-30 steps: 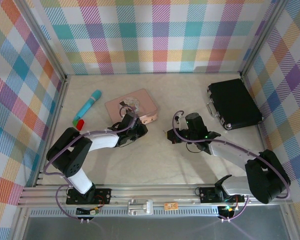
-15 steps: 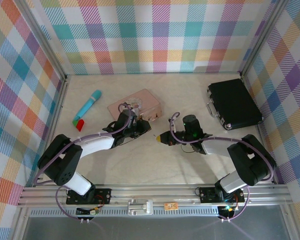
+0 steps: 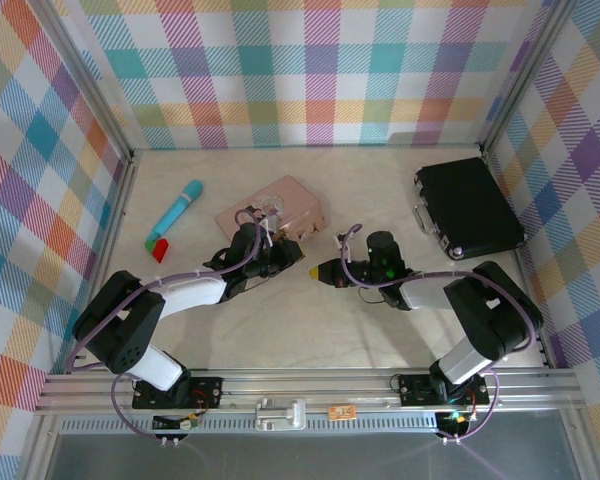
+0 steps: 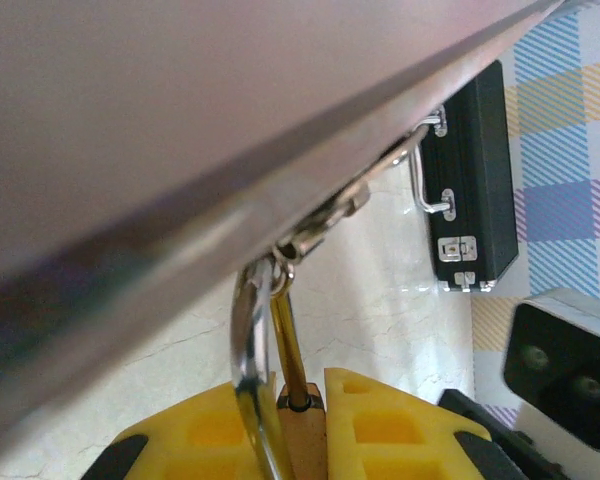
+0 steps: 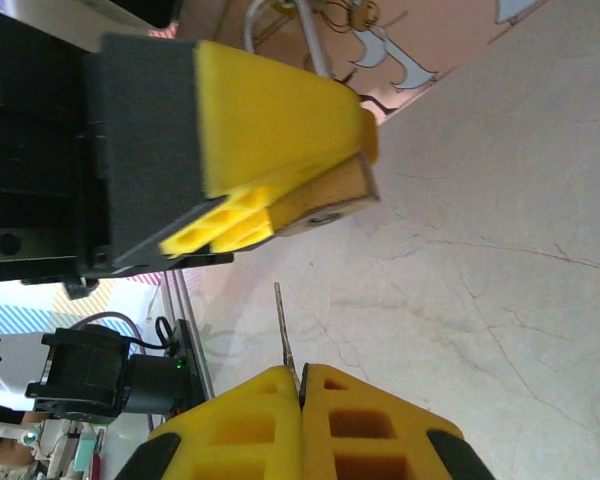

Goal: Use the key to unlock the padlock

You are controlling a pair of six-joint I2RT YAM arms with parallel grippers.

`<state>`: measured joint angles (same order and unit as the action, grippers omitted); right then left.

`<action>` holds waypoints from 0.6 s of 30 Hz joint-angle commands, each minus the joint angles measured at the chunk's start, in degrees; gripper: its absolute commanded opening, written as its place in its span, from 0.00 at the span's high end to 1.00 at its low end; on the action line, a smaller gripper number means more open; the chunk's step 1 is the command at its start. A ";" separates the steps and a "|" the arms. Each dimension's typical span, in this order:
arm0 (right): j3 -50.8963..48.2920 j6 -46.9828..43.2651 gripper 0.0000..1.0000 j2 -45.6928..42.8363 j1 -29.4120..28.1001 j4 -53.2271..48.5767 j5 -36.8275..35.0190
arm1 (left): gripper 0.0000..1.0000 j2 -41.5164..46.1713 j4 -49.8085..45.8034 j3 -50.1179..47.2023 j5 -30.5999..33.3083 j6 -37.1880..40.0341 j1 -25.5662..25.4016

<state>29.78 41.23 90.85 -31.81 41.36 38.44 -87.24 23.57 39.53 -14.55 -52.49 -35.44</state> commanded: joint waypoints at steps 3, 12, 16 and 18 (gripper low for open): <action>-0.50 2.65 1.00 1.65 0.44 6.91 0.79 | 1.00 3.42 5.93 -0.35 -1.63 -0.13 0.41; 1.82 4.08 1.00 5.01 0.67 9.88 1.62 | 1.00 4.40 11.39 -3.39 -0.22 -0.75 0.44; 1.45 7.55 1.00 8.37 0.65 15.51 3.86 | 1.00 5.09 10.25 -3.38 -1.16 0.56 0.30; 0.53 9.46 1.00 9.69 0.65 19.24 4.30 | 1.00 4.76 11.08 -3.81 -1.40 0.47 0.24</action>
<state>30.48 47.37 99.13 -31.44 52.64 40.16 -84.53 28.91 36.18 -14.55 -52.49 -35.44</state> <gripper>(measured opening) 0.046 0.147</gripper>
